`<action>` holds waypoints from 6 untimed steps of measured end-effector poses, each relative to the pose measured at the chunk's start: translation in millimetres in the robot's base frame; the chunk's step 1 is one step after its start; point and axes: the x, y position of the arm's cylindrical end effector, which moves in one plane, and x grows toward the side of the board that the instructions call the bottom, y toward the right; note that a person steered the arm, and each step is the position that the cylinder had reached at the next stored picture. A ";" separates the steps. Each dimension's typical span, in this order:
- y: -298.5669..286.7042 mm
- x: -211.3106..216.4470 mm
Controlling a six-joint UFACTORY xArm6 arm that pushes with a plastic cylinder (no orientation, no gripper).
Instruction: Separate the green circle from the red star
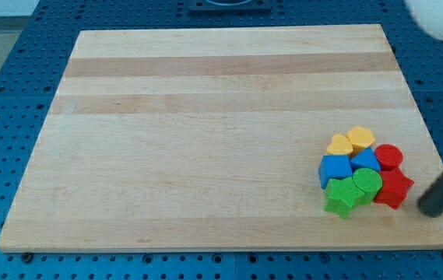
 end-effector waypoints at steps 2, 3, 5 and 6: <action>-90.5 -47.9; -112.6 -91.9; -131.2 -79.9; -133.5 -59.8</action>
